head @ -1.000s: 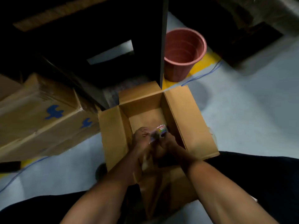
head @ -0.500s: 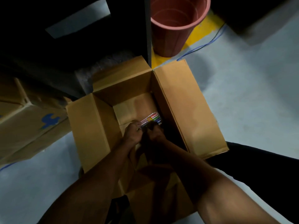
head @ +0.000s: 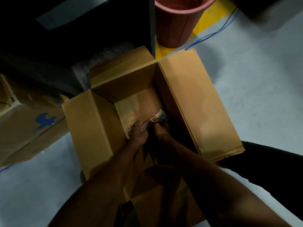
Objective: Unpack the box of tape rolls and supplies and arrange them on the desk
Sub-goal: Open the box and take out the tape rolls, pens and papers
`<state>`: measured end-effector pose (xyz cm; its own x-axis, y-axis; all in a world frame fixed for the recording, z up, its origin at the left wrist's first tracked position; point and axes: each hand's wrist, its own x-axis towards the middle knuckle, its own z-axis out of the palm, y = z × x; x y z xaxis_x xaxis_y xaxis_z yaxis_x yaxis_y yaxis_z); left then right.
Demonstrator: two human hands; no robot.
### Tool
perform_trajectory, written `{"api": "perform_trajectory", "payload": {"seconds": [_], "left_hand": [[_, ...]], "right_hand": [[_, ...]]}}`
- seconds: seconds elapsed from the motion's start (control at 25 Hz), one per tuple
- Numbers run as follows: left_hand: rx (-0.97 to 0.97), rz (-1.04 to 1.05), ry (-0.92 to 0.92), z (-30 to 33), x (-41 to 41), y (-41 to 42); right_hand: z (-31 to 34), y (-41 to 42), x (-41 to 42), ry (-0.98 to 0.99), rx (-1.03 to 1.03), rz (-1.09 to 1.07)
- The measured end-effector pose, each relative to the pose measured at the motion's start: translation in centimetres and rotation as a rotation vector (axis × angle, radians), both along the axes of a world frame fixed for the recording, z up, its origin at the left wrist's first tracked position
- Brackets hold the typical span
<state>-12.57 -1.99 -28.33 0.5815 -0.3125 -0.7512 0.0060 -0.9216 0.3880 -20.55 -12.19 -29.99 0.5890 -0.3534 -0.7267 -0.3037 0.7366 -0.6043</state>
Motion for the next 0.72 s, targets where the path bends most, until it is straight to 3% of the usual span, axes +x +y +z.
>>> {"api": "perform_trajectory", "payload": {"seconds": [0.04,0.12,0.16,0.2,0.36,0.56,0.72], "left_hand": [[0.001,0.039,-0.001,0.1,0.1,0.0],[-0.006,0.104,-0.003,1.1,0.1,-0.1],[-0.019,0.107,-0.006,1.7,0.0,-0.3],[-0.033,0.098,-0.004,2.6,0.0,-0.6],[-0.093,0.079,0.033,5.9,-0.3,-0.4],[-0.149,0.148,-0.059,11.5,-0.7,0.2],[-0.304,0.192,-0.11,16.9,-1.1,0.4]], "right_hand": [[0.1,-0.2,-0.3,-0.07,0.04,0.022],[1.3,1.1,-0.1,0.248,-0.352,0.254],[2.6,1.7,-0.1,0.475,-0.34,0.216],[3.7,2.0,0.0,0.574,-0.307,0.066],[7.0,2.6,0.7,0.546,-0.319,-0.061],[11.8,1.8,-0.1,0.485,-0.479,-0.01],[17.3,0.7,-0.3,0.395,-0.556,-0.03]]}}
